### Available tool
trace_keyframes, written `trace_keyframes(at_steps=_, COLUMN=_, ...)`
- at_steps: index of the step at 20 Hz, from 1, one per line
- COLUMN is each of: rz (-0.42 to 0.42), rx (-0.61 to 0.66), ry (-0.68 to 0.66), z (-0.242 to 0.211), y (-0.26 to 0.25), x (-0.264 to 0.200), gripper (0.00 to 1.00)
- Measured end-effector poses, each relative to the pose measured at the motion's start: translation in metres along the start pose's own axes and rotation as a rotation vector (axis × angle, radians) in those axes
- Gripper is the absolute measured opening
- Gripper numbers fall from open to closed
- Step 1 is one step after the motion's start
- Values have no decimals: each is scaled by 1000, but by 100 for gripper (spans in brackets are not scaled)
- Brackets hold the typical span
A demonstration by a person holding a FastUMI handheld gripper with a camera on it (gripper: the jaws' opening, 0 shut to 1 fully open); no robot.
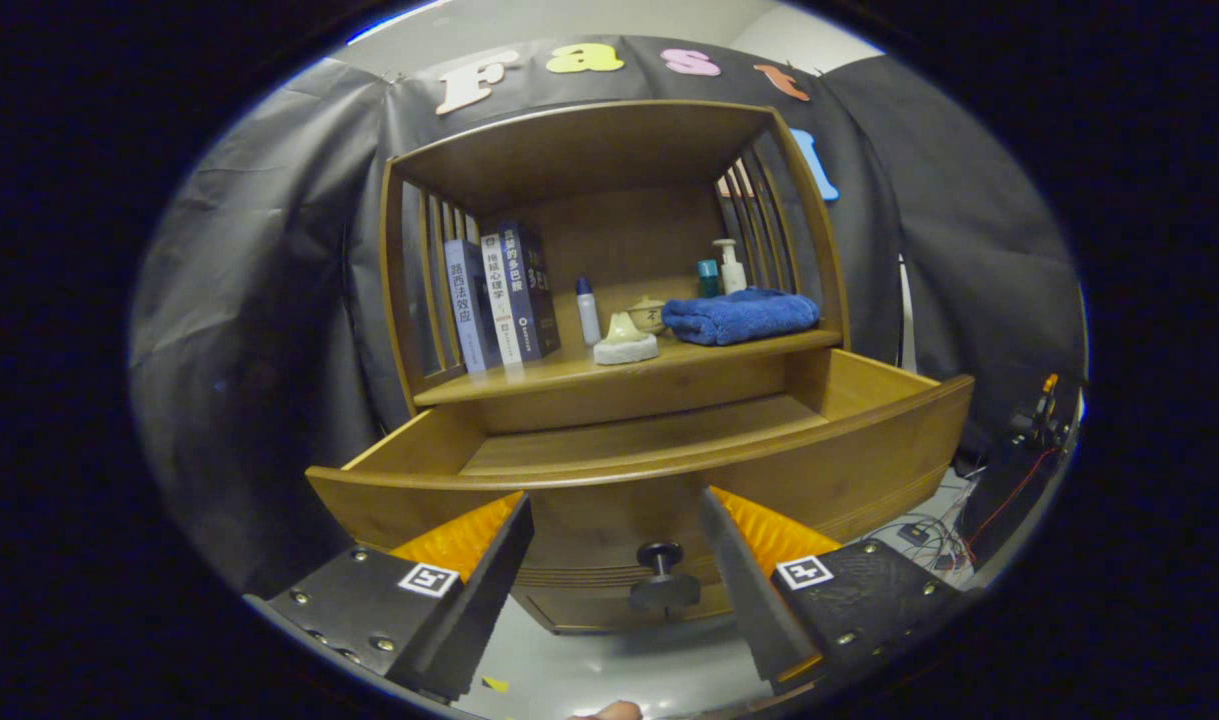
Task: Pull open the drawer, take out the items inside it, and place them on the countertop above the cabinet.
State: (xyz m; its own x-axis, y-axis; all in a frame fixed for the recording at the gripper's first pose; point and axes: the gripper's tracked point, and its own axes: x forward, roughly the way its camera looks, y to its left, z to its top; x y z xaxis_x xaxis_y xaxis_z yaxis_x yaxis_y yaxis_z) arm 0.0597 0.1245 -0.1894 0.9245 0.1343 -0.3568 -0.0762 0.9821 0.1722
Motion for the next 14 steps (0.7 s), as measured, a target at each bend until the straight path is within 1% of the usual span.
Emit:
trace_keyframes(at_steps=2, rz=10, rx=2, ry=8, z=-4, y=4, x=6, gripper=100)
trace_keyframes(at_steps=4, rz=-4, rx=-12, ry=15, z=-7, y=-1, x=7, gripper=99)
trace_keyframes(at_steps=8, rz=-25, rx=4, ry=1, z=-7, y=-3, x=8, gripper=99)
trace_keyframes(at_steps=14, rz=-29, rx=-7, ry=2, z=-7, y=-2, x=9, gripper=99)
